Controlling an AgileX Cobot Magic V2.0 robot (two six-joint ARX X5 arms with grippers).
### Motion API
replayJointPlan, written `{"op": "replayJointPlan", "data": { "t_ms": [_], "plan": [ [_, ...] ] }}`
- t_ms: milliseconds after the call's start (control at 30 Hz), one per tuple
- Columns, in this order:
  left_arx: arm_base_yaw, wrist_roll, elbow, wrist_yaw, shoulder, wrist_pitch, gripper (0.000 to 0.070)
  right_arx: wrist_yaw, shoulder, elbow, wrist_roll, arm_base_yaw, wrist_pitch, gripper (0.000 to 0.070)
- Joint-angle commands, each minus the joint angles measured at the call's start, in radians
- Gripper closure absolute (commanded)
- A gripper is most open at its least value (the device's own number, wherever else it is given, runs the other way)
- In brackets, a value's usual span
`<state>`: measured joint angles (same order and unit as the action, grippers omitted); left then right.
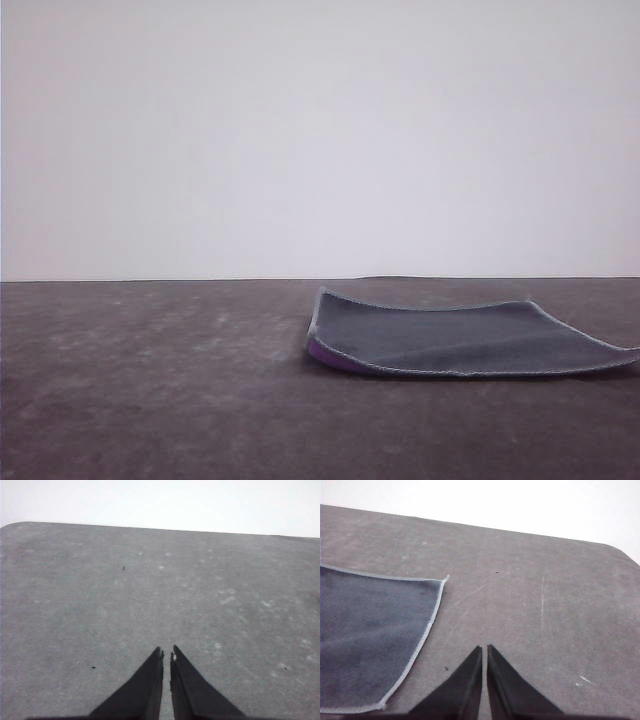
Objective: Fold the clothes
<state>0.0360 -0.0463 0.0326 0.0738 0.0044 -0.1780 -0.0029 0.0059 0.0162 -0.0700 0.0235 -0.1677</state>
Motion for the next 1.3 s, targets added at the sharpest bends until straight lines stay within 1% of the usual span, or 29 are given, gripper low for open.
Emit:
{"op": "replayJointPlan", "data": {
  "t_ms": [0,667,900,1000,1067,1133,1200,1267],
  "plan": [
    [0.000,0.000,-0.019,-0.005,-0.001,-0.006,0.0677,0.002,-0.002,-0.004,0.018,0.000,0.011,0.0688],
    [0.000,0.000,-0.019,-0.005,-0.001,-0.006,0.0677,-0.001,-0.002,-0.004,0.023,0.000,0.018,0.0688],
    [0.000,-0.003,-0.019,-0.002,-0.001,-0.004,0.0677,-0.008,-0.002,-0.004,0.107,0.000,0.026,0.0688],
    [0.000,-0.053,-0.019,0.011,-0.001,0.012,0.0677,-0.028,-0.002,-0.004,0.145,0.000,0.026,0.0688],
    [0.000,-0.057,-0.019,0.016,-0.001,0.029,0.0677,-0.043,-0.002,-0.004,0.154,0.000,0.025,0.0688],
    [0.000,-0.092,-0.017,0.046,-0.001,0.039,0.0677,-0.064,-0.002,-0.003,0.178,0.000,0.026,0.0688],
    [0.000,-0.122,-0.001,0.090,-0.001,0.046,0.0677,-0.081,-0.002,0.006,0.216,0.000,0.025,0.0689],
    [-0.004,-0.146,0.026,0.095,0.001,0.048,0.0677,-0.080,0.000,0.036,0.268,0.000,0.021,0.0689]
  ]
}}
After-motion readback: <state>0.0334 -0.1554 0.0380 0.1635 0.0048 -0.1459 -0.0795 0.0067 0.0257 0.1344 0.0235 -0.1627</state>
